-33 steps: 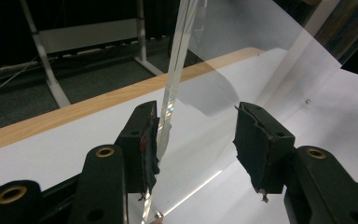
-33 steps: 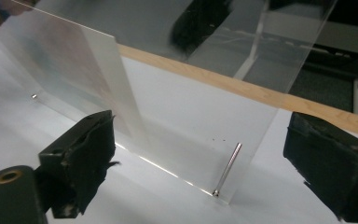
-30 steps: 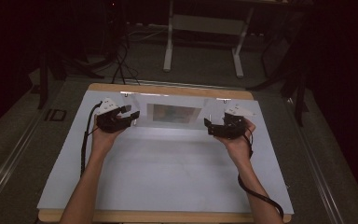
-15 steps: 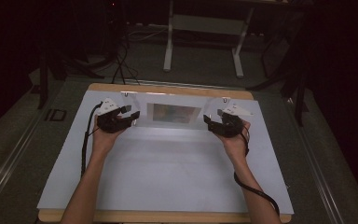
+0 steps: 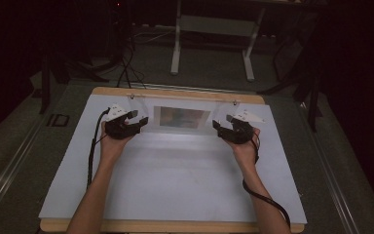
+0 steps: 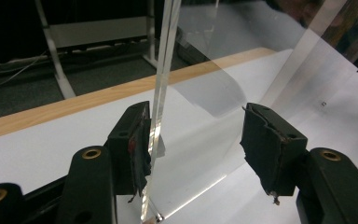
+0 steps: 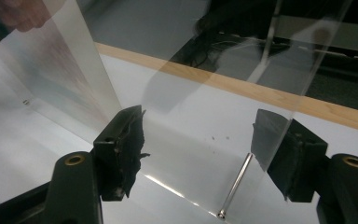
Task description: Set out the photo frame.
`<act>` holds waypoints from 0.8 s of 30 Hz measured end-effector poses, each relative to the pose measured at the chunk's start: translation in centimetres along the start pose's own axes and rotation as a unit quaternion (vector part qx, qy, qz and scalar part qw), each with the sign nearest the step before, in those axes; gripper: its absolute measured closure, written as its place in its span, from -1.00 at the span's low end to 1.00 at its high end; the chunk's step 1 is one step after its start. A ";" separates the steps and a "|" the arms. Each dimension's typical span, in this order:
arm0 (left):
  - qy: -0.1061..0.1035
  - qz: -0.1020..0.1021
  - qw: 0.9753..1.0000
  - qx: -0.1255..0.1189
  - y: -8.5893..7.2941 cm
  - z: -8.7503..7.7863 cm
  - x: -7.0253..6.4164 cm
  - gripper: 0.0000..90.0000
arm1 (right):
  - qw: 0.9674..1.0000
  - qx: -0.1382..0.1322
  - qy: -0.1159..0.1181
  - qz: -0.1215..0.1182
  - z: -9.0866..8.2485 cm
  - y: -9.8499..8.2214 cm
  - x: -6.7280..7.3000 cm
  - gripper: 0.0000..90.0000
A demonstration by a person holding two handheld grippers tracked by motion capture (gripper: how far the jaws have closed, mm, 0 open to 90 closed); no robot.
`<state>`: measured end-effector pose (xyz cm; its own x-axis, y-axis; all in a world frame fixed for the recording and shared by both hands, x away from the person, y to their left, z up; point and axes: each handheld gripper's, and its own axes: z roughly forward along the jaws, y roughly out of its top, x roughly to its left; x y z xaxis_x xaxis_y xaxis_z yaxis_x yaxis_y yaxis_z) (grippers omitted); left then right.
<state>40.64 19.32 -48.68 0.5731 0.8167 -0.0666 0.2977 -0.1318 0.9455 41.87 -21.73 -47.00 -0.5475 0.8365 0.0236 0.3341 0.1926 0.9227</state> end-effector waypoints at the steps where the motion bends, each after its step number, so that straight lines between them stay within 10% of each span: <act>1: 0.001 -0.001 1.000 -0.001 0.0 0.0 0.0 -0.04 | 1.000 0.001 0.000 0.000 0.1 -0.1 0.0 -0.26; 24: 0.052 0.011 0.999 -0.003 0.5 0.5 -0.7 -0.02 | 1.000 -0.007 -0.020 -0.013 0.9 -0.4 -0.1 -0.15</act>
<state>40.81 18.41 -48.34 0.4971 0.8676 -0.0137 0.2816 -0.1464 0.9483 42.49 -21.44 -47.69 -0.5246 0.8512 -0.0154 0.3095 0.2075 0.9280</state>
